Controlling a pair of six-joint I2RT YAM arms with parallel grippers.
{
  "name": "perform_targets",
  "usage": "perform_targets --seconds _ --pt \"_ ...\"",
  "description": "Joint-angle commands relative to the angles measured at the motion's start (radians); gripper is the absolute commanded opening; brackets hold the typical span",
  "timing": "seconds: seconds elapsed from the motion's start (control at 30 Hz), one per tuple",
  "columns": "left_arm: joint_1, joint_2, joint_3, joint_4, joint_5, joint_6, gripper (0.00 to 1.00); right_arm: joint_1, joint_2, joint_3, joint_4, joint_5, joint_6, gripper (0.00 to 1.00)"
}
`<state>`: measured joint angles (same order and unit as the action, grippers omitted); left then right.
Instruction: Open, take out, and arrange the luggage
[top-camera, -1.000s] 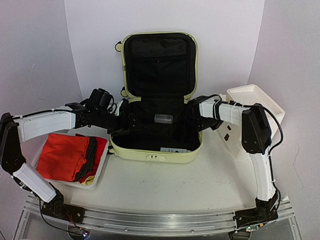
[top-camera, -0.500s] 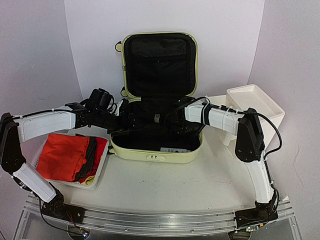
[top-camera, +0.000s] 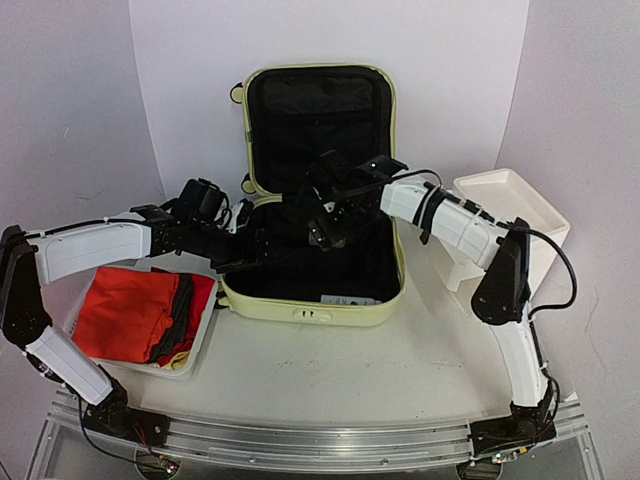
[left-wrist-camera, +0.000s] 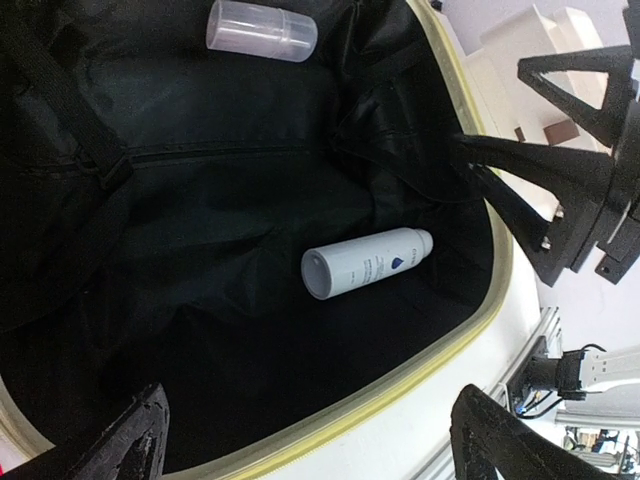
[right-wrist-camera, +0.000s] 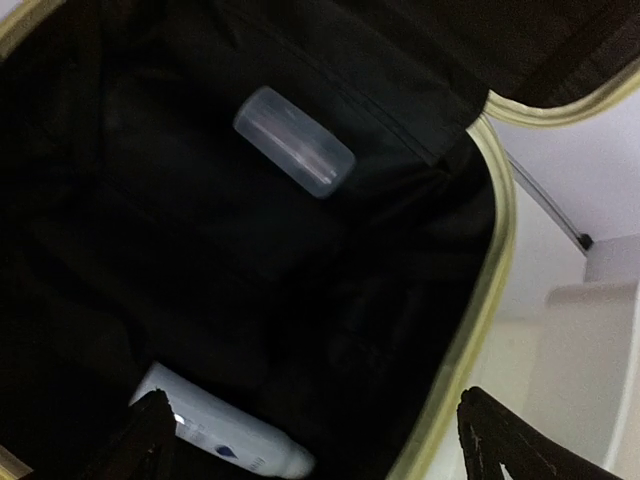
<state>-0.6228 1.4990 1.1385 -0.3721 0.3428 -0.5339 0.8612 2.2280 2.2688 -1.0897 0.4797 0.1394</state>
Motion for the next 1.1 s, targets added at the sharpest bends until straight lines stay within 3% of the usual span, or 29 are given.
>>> perform_targets --seconds 0.0,0.1,0.23,0.37,0.57,0.77,0.8,0.93,1.07 --pt "0.003 -0.050 0.049 -0.045 -0.106 0.027 1.00 -0.015 0.170 0.199 0.101 -0.147 -0.004 0.98" --pt "0.007 -0.061 0.055 -0.076 -0.155 0.034 0.99 -0.035 0.230 0.223 0.192 -0.148 -0.043 0.98" --pt "0.018 -0.072 0.055 -0.097 -0.179 0.047 0.99 -0.112 0.262 0.165 0.362 -0.264 -0.079 0.98" --pt "0.028 -0.071 0.057 -0.109 -0.179 0.057 0.99 -0.153 0.325 0.137 0.509 -0.294 -0.210 0.98" --pt "0.046 -0.057 0.065 -0.120 -0.177 0.073 0.99 -0.198 0.453 0.236 0.586 -0.307 -0.333 0.98" --pt "0.069 -0.018 0.091 -0.122 -0.153 0.085 0.99 -0.251 0.513 0.246 0.623 -0.428 -0.346 0.98" --pt "0.073 -0.012 0.098 -0.123 -0.147 0.087 0.99 -0.252 0.514 0.239 0.618 -0.441 -0.353 0.95" --pt "0.084 0.016 0.124 -0.122 -0.134 0.094 0.99 -0.251 0.478 0.177 0.618 -0.518 -0.341 0.69" --pt "0.090 0.039 0.142 -0.122 -0.114 0.097 0.99 -0.251 0.440 0.134 0.616 -0.563 -0.343 0.54"
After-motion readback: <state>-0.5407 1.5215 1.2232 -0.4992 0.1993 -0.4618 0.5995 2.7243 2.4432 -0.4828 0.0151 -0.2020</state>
